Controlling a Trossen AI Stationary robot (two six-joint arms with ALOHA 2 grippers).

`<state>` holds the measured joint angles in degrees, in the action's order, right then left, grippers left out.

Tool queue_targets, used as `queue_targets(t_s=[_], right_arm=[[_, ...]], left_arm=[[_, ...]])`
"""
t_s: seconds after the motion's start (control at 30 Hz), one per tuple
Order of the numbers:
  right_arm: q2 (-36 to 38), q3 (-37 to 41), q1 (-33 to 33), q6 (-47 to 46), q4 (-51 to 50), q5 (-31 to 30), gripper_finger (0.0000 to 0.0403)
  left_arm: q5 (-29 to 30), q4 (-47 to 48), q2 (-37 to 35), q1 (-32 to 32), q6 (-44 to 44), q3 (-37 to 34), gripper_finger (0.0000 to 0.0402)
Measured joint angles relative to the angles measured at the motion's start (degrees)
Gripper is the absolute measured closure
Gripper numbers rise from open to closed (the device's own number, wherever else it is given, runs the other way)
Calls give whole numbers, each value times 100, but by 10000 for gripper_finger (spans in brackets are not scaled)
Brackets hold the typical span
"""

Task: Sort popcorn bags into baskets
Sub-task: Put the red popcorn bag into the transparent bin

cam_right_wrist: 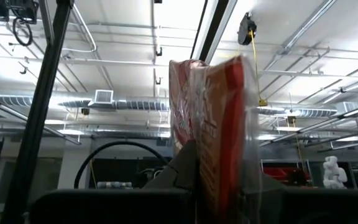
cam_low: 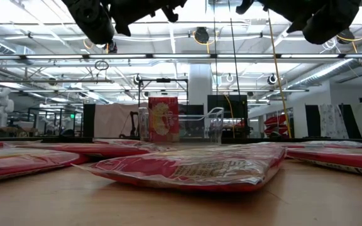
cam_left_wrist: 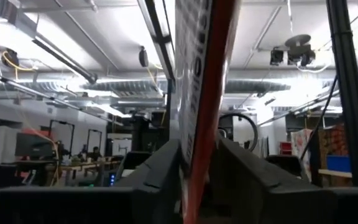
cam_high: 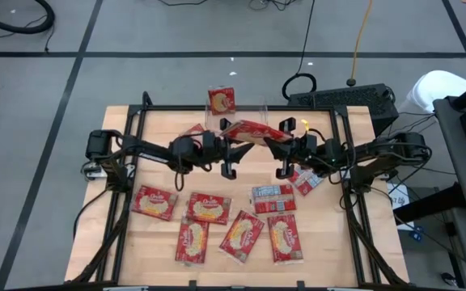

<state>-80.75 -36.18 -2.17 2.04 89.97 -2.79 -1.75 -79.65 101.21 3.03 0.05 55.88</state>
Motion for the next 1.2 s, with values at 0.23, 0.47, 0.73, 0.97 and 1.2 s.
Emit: queue_targets(t_s=[0.23, 0.47, 0.73, 0.97, 1.2], right_arm=[[57, 22, -114, -357, -35, 2, 387], [361, 374, -186, -939, -441, -445, 344], [1906, 465, -188, -1466, -4076, -904, 218], [2519, -796, -195, -1350, -8260, -1375, 160], [1634, -2839, -203, -746, -11137, -1384, 157]], left_arm=[[-499, 262, -9, 215, 99, 46, 384], [-989, 1066, -244, 562, -560, -35, 381], [-865, 4892, -1660, 819, -183, -140, 384], [-231, 7366, -2296, 659, -63, -140, 383], [8, 8220, -2177, 417, -321, -135, 383]])
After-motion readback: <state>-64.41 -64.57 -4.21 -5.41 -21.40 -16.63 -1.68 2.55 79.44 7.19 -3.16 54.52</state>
